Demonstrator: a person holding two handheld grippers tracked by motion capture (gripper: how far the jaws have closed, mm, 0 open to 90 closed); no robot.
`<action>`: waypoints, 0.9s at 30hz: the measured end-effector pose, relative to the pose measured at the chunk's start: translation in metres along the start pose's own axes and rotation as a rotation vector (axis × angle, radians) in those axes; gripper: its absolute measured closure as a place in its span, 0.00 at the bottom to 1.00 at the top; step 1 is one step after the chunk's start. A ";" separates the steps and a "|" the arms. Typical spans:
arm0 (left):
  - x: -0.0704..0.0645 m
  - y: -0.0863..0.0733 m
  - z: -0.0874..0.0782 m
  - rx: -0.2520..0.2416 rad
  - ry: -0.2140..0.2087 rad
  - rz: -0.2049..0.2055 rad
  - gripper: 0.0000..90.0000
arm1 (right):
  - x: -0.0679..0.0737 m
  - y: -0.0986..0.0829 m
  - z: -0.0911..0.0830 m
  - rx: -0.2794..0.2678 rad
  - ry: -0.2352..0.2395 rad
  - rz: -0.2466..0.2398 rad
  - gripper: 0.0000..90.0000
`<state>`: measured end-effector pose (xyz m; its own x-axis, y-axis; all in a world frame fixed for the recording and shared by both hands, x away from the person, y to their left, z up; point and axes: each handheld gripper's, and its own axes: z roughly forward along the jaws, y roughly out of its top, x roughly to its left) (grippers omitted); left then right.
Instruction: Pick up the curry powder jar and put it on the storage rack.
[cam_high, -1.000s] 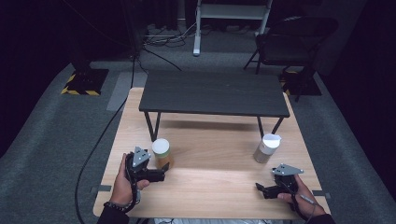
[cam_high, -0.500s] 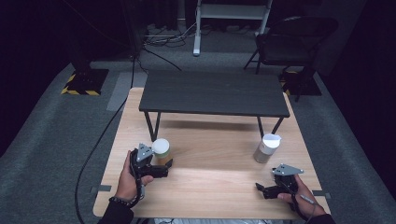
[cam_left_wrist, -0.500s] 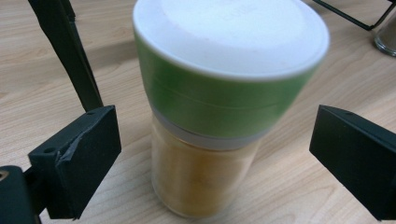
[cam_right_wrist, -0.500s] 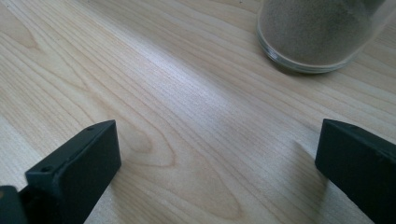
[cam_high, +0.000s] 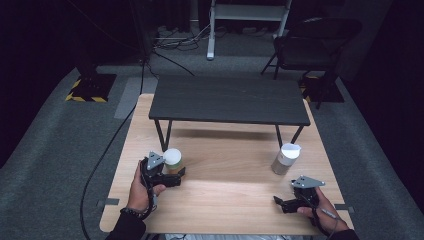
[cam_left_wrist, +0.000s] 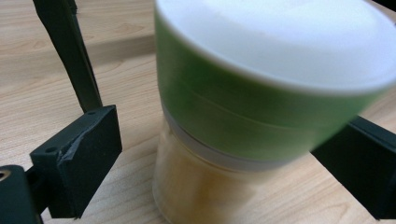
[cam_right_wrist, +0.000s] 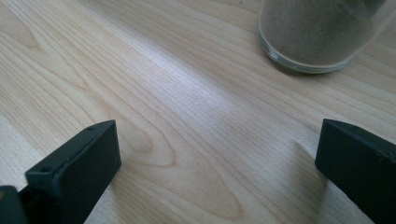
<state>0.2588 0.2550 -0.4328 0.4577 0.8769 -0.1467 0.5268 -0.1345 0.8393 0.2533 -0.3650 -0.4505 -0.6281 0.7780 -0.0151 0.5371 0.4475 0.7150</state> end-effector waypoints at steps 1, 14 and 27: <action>-0.002 -0.001 0.002 -0.003 0.012 0.001 0.04 | 0.000 0.000 0.000 0.000 0.000 0.000 0.00; -0.001 -0.011 0.007 -0.065 0.020 -0.026 0.14 | 0.000 0.000 0.000 0.000 0.002 -0.002 0.00; -0.005 -0.016 0.009 -0.101 0.008 0.020 0.35 | 0.000 0.000 0.000 -0.001 0.005 -0.006 0.00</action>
<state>0.2543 0.2490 -0.4502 0.4611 0.8784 -0.1256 0.4424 -0.1048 0.8907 0.2534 -0.3652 -0.4506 -0.6344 0.7729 -0.0155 0.5327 0.4517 0.7157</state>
